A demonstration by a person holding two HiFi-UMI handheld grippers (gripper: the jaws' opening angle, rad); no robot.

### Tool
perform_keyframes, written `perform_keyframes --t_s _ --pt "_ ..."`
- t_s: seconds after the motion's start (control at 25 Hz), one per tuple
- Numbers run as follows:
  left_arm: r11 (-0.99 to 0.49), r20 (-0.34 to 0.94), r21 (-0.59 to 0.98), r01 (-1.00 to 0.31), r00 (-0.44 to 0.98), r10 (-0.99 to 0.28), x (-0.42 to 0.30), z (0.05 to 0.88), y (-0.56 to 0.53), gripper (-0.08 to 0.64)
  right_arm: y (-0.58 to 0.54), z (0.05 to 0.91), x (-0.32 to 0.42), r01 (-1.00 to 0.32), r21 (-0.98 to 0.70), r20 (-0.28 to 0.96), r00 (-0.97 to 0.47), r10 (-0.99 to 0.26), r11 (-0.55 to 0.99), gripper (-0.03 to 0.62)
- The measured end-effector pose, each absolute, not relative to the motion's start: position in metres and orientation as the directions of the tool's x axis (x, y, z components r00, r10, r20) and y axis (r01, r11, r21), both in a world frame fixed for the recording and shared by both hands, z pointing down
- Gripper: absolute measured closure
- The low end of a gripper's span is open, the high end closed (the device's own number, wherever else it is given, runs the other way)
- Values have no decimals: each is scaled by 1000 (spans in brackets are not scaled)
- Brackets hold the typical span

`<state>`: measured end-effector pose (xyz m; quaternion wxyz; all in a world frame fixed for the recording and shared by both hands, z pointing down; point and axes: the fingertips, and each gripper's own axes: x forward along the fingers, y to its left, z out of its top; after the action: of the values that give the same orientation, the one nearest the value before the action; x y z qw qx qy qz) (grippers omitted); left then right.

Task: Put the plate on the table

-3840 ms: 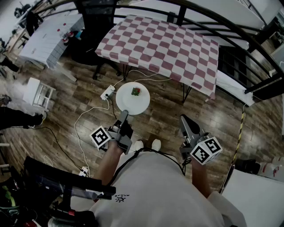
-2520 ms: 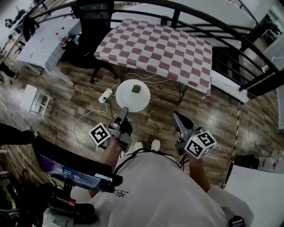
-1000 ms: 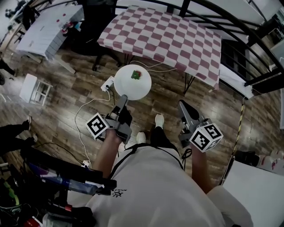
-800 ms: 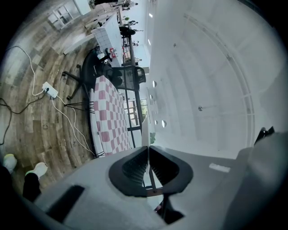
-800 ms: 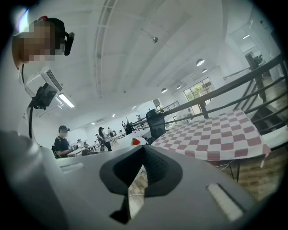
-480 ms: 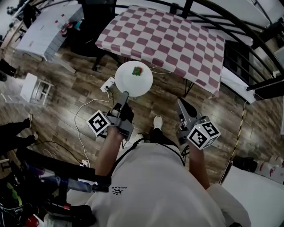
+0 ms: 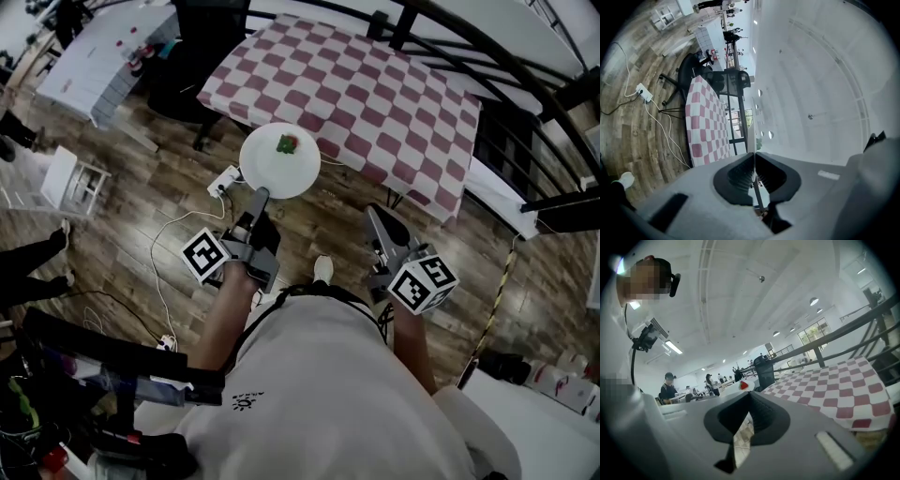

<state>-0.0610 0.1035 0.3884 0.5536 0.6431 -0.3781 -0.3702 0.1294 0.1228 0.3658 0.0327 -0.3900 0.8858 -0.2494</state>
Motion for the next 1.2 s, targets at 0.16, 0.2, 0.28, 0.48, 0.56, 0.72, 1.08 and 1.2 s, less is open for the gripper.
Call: perform_keyframes --t_s 0.16,0.2,0.28,0.48,0.56,0.72,1.08,1.2 --pt "-105 -63 992 -76 424 -903 -51 386 88 540 107 369 133 -655 -463 141 -720 -680 597 583" --pt "-107 -65 991 -76 421 -905 -48 386 84 540 103 369 134 -651 -464 138 -723 -677 601 584" --pt "-108 -67 991 -76 417 -907 -40 386 77 540 96 370 139 -644 -467 133 -729 -671 606 583" --pt "-105 -69 992 -64 416 -907 -25 392 67 540 87 373 146 -631 -469 134 -742 -656 618 583" --pt "-99 -66 993 -58 413 -908 -18 397 63 540 82 378 152 -629 -471 140 -746 -651 619 584" --pt "-77 -50 996 -51 399 -916 -1 409 52 540 69 391 172 -621 -482 155 -755 -637 618 584" --pt "-57 -34 997 -48 378 -925 -3 417 39 540 47 395 171 -607 -494 166 -769 -618 622 584" --pt "-55 -33 997 -47 379 -925 -7 420 31 540 40 397 163 -601 -494 168 -775 -609 629 584"
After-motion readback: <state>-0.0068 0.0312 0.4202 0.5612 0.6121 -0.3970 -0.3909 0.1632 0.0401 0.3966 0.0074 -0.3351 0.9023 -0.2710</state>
